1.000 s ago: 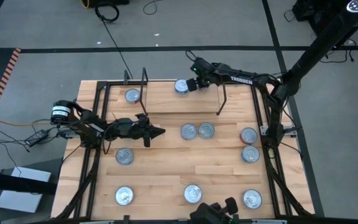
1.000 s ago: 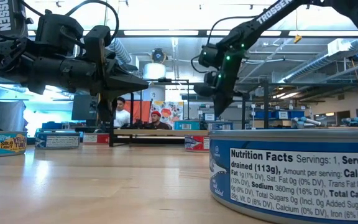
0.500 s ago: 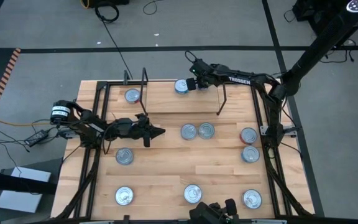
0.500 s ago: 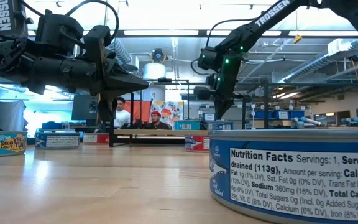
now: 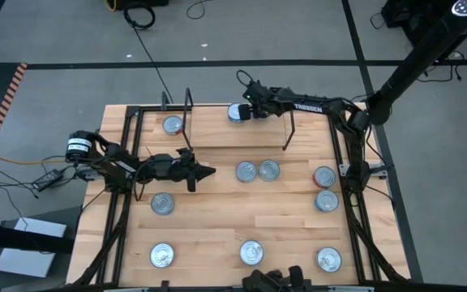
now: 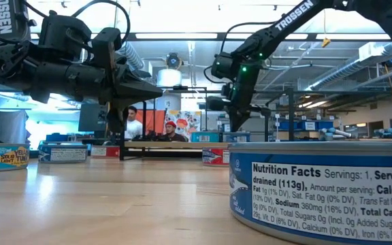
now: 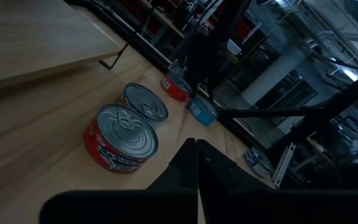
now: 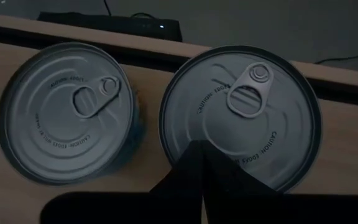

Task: Stack canned seafood by type on shelf
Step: Adjust the shelf

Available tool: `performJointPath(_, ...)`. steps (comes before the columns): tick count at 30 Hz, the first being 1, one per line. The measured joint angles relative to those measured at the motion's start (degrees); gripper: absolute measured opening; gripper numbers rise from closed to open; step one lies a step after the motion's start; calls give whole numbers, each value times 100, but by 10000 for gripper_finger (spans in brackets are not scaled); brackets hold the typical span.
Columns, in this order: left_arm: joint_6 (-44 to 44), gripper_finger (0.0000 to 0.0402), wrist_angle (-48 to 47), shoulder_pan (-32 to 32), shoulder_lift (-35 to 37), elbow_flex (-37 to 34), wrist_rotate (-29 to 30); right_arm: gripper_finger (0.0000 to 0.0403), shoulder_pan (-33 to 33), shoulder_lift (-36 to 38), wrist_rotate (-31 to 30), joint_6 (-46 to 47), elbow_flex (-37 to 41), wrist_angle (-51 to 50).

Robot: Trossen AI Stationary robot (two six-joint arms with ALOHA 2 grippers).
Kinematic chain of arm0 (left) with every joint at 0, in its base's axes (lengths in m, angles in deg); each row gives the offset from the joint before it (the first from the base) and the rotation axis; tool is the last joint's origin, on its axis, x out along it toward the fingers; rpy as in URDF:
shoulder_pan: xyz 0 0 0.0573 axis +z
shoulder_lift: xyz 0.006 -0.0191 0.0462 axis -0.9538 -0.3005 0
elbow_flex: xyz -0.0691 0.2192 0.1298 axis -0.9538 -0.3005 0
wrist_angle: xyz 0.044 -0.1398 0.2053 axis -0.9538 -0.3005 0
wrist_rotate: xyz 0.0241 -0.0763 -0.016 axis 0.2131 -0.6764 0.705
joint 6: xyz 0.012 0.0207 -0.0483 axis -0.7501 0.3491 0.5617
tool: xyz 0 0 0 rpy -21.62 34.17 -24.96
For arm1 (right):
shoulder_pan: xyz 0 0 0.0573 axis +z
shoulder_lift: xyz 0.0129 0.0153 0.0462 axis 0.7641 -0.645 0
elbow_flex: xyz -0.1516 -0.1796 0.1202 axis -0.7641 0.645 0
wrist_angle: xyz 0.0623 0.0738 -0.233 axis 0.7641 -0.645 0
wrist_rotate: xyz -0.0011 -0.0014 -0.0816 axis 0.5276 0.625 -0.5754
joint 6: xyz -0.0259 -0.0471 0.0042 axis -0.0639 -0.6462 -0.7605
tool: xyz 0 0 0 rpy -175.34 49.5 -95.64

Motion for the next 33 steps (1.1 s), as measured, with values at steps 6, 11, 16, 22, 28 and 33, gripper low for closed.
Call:
performJointPath(6, 0, 0, 1, 0, 0, 0, 0, 4, 4, 2, -13, 13, -4, -249)
performJointPath(11, 0, 0, 1, 0, 2, 0, 0, 5, 11, 6, -16, 136, -2, -336)
performJointPath(16, 0, 0, 1, 0, 0, -2, 0, 8, 42, 13, -35, 135, -60, -368)
performJointPath(22, 0, 0, 1, 0, 0, -2, 0, 10, 88, -33, 104, 12, -334, -367)
performJointPath(28, 0, 0, 0, 0, 0, -2, 0, 8, 113, -26, 21, -96, -523, -215)
performJointPath(33, 0, 0, -1, 0, 0, -2, 0, 6, 131, -23, 0, -454, -533, -187)
